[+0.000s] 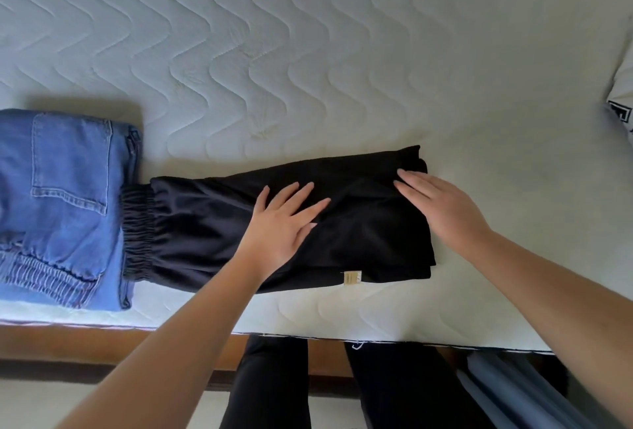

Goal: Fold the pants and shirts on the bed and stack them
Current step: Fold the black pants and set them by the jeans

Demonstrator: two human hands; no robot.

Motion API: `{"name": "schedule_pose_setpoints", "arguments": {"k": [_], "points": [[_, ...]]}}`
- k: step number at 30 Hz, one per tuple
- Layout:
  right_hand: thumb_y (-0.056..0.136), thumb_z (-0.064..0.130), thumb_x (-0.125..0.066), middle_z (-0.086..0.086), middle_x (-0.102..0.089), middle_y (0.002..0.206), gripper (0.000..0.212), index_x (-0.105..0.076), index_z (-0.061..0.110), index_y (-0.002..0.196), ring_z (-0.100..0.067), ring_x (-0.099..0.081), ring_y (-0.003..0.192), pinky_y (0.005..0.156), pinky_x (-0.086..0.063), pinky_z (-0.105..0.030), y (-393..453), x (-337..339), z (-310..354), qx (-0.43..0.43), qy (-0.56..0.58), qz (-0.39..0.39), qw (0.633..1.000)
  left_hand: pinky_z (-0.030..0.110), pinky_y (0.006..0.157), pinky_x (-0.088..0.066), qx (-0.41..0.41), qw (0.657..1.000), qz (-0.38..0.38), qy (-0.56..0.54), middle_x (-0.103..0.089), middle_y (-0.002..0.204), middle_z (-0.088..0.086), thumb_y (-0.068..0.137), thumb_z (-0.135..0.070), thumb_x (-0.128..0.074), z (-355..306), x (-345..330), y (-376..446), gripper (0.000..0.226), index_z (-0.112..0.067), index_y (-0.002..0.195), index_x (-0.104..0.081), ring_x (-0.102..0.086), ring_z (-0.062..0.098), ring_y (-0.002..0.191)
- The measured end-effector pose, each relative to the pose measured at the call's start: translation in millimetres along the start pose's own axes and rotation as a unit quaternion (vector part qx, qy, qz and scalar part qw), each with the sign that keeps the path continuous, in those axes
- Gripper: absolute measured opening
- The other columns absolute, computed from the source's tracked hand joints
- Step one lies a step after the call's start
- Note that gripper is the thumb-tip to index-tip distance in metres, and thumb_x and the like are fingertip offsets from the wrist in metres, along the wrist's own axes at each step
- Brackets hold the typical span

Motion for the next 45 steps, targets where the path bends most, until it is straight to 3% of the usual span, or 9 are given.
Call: {"name": "schedule_pose_setpoints", "arguments": {"k": [10, 15, 18, 21, 26, 34, 38, 41, 45], "points": [[0.077, 0.005, -0.07, -0.007, -0.073, 0.107, 0.028, -0.074, 0.009, 0.105, -0.03, -0.067, 0.099, 0.088, -0.051, -0.045, -28, -6, 20, -0.037, -0.095, -0.006, 0.995, 0.055, 0.119, -0.021, 0.007, 1.0, -0.015, 0.027, -0.04, 0.155, 0.006, 0.097, -0.042, -0.051, 1, -39, -26, 0.041, -0.035, 0.137, -0.056, -0.035, 0.026, 0.144], [0.09, 0.013, -0.049, -0.005, -0.069, 0.105, 0.028, -0.071, 0.012, 0.108, -0.029, -0.063, 0.101, 0.09, -0.044, -0.041, -5, 6, 37, -0.101, -0.022, -0.09, 0.991, 0.041, 0.097, -0.042, 0.022, 0.977, -0.209, -0.028, -0.068, 0.098, 0.0, 0.097, -0.035, -0.046, -7, -1, -10, 0.032, -0.017, 0.084, -0.07, -0.065, 0.024, 0.097], [0.094, 0.014, -0.048, -0.009, -0.059, 0.131, 0.036, -0.061, 0.009, 0.128, -0.028, -0.054, 0.123, 0.107, -0.039, -0.042, 34, 1, 51, -0.123, 0.009, -0.111, 0.986, 0.043, 0.104, -0.04, 0.057, 0.968, -0.24, -0.038, -0.065, 0.116, 0.008, 0.095, -0.027, -0.054, -14, 10, 18, 0.022, -0.012, 0.104, -0.067, -0.06, 0.029, 0.114], [0.101, 0.023, -0.038, -0.009, -0.035, 0.156, 0.048, -0.039, 0.011, 0.148, -0.027, -0.032, 0.144, 0.12, -0.023, -0.044, 69, -25, 59, -0.159, -0.002, -0.036, 0.987, 0.046, 0.121, -0.021, 0.099, 0.983, -0.153, -0.011, -0.033, 0.158, 0.011, 0.1, -0.032, -0.045, -22, -7, 41, 0.055, -0.011, 0.15, -0.036, -0.028, 0.028, 0.147], [0.103, 0.049, -0.018, -0.004, -0.011, 0.165, 0.062, -0.016, 0.018, 0.157, -0.02, -0.009, 0.152, 0.123, -0.006, -0.043, 57, -74, 48, -0.177, -0.047, 0.094, 0.979, 0.046, 0.124, -0.004, 0.13, 0.988, -0.078, 0.02, 0.01, 0.165, 0.005, 0.104, -0.048, -0.02, -27, -50, 38, 0.066, -0.021, 0.156, 0.012, 0.004, 0.024, 0.153], [0.096, 0.069, -0.02, -0.004, -0.007, 0.165, 0.081, -0.005, 0.019, 0.157, -0.022, -0.007, 0.151, 0.12, -0.006, -0.05, -7, -59, -24, -0.393, 0.001, 0.069, 0.917, 0.047, 0.123, -0.001, 0.09, 0.992, -0.043, 0.082, 0.009, 0.166, 0.002, 0.1, -0.063, -0.007, 3, -69, 26, 0.069, -0.029, 0.157, 0.01, 0.007, 0.019, 0.153], [0.084, 0.066, -0.058, -0.013, -0.042, 0.141, 0.081, -0.04, 0.01, 0.141, -0.032, -0.04, 0.13, 0.102, -0.034, -0.045, -26, -42, -35, -0.503, 0.083, -0.019, 0.86, 0.05, 0.123, -0.005, 0.082, 0.991, -0.055, 0.086, 0.004, 0.167, 0.005, 0.1, -0.062, -0.014, 3, -67, 21, 0.071, -0.026, 0.159, 0.003, 0.001, 0.022, 0.153], [0.082, 0.065, -0.061, -0.011, -0.053, 0.121, 0.068, -0.053, 0.009, 0.12, -0.031, -0.05, 0.113, 0.093, -0.041, -0.04, -27, -47, -35, -0.538, 0.139, -0.004, 0.831, 0.05, 0.123, -0.007, 0.095, 0.989, -0.074, 0.086, 0.0, 0.167, 0.008, 0.101, -0.058, -0.018, 2, -66, 11, 0.07, -0.022, 0.159, -0.002, -0.006, 0.025, 0.153], [0.094, 0.06, -0.048, -0.013, -0.059, 0.11, 0.06, -0.056, 0.005, 0.116, -0.032, -0.054, 0.102, 0.084, -0.044, -0.039, -16, -38, -18, -0.454, 0.029, 0.02, 0.89, 0.052, 0.122, -0.013, 0.138, 0.985, -0.072, 0.071, -0.007, 0.166, 0.012, 0.101, -0.054, -0.021, 0, -67, 3, 0.069, -0.017, 0.159, -0.012, -0.012, 0.029, 0.152]]}}
Point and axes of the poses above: each hand's wrist, its own y-axis towards the middle knuckle, its own x-axis out of the back of the hand, z = x × y, the point moved 7 cm from there along y, towards the middle knuckle
